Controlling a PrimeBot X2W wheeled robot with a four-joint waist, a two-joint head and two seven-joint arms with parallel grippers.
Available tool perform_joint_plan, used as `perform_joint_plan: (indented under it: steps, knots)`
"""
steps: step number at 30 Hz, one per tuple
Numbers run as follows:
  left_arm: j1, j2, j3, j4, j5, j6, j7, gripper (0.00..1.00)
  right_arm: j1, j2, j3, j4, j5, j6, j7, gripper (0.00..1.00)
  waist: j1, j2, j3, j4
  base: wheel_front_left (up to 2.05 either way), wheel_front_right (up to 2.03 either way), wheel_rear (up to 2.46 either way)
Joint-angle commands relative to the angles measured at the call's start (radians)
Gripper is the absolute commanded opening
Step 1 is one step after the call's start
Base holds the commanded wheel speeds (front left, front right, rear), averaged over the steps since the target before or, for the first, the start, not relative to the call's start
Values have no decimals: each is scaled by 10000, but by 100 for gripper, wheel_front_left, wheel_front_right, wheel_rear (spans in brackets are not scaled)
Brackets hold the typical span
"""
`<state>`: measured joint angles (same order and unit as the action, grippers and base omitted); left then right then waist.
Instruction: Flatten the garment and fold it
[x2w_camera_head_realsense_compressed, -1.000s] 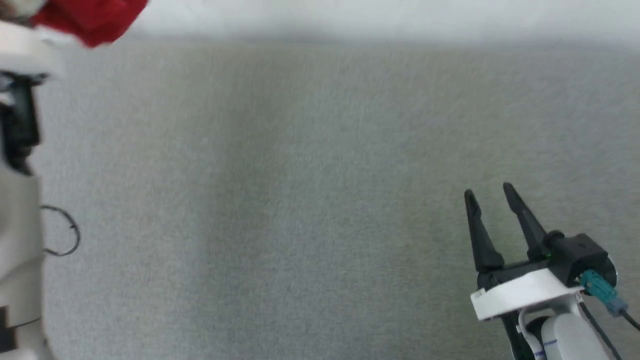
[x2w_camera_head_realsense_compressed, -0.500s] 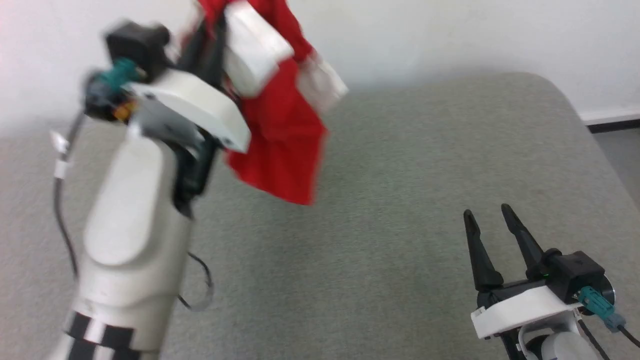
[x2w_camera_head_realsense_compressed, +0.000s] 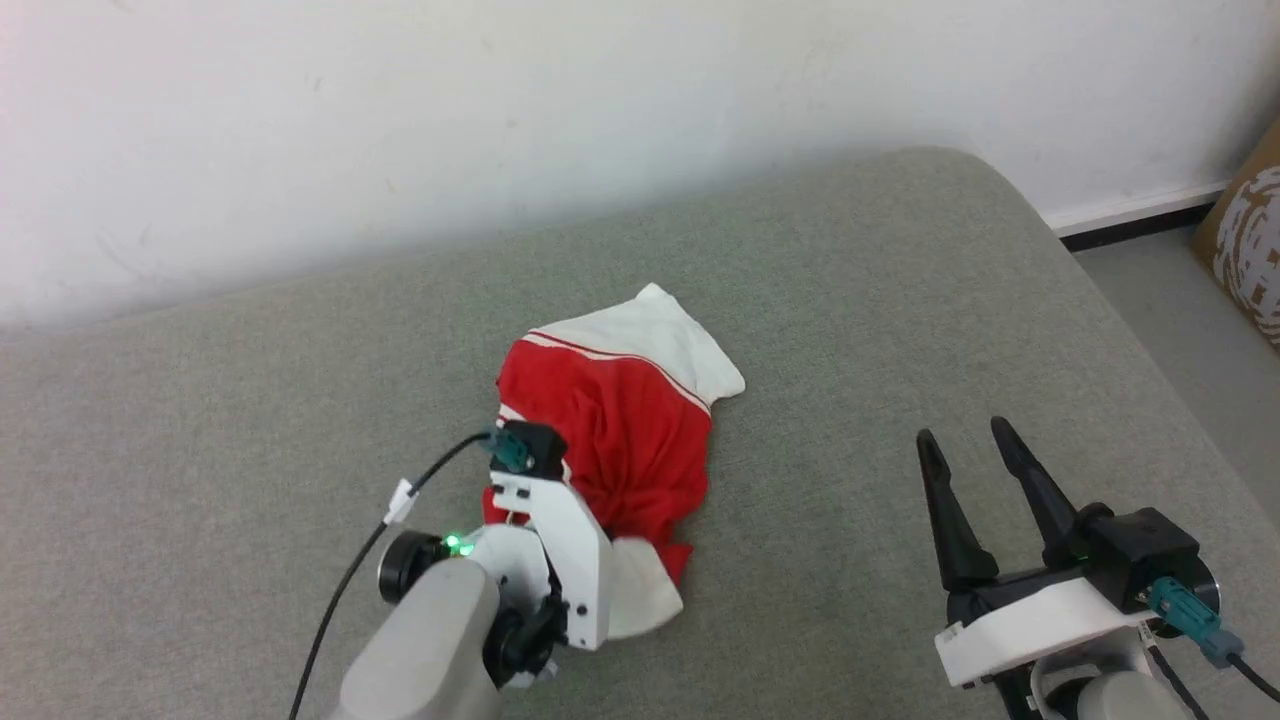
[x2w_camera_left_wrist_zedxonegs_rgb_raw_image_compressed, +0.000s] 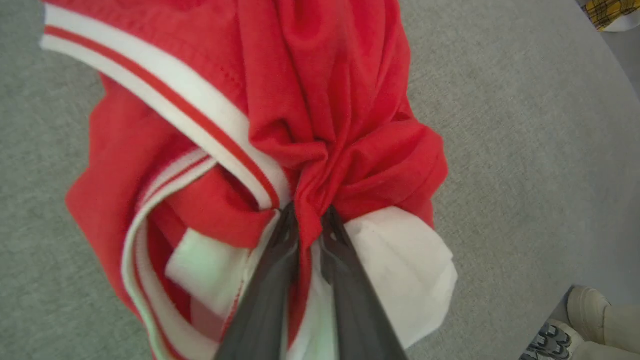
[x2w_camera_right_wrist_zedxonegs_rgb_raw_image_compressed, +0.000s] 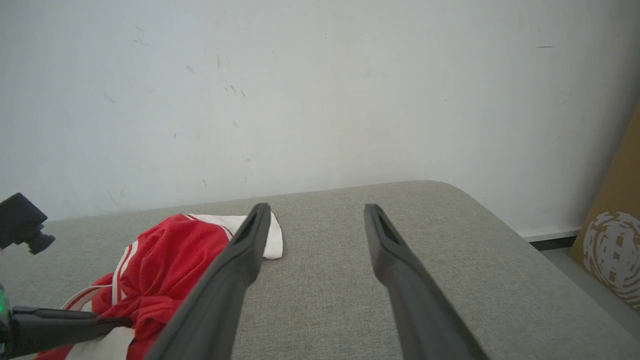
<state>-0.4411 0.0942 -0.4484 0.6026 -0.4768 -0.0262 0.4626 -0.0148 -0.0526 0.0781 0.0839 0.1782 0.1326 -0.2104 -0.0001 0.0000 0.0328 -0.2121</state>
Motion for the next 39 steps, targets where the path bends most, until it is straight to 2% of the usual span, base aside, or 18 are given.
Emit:
perform_joint_plan:
  steps: [1, 5, 12, 14, 17, 22, 30, 36, 39]
  knots:
    - [205, -14, -48, 57, -16, 156, 107, 100, 137, 24, 29, -5, 67, -19, 45, 100, 1, 0, -17, 32, 0, 0, 0]
    - [508, -48, 86, -290, -8, 445, -598, 100, 244, 24, 29, -14, 61, -19, 103, 100, 1, 0, -92, 183, 0, 0, 0]
    - [1121, 41, 839, -1788, 610, 1281, -4791, 100, 371, 24, -22, -150, 18, -19, 184, 100, 1, 0, -298, 536, 0, 0, 0]
    - [1457, 58, 890, -2056, 713, 1430, -5404, 100, 419, 24, -14, -188, -11, -19, 226, 100, 1, 0, -349, 624, 0, 0, 0]
    - [1974, 67, 774, -2472, 788, 1474, -5777, 100, 479, 24, -6, -266, -37, -19, 278, 100, 1, 0, -388, 749, 0, 0, 0]
    - [2741, 162, -64, -3181, 1009, 1041, -5479, 100, 516, 24, -23, -369, -42, -19, 334, 100, 1, 0, -330, 931, 0, 0, 0]
    - [2920, 137, -1352, -3061, 1234, 481, -3893, 100, 373, 24, 37, -396, 19, -19, 324, 100, 1, 0, -71, 979, 0, 0, 0]
    - [2647, 108, -1755, -2456, 1227, 349, -2727, 100, 258, 24, 94, -338, 115, -19, 265, 100, 1, 0, 116, 771, 0, 0, 0]
    - [2392, 78, -1764, -2119, 1217, 451, -2342, 100, 211, 24, 104, -290, 165, -19, 210, 100, 1, 0, 253, 627, 0, 0, 0]
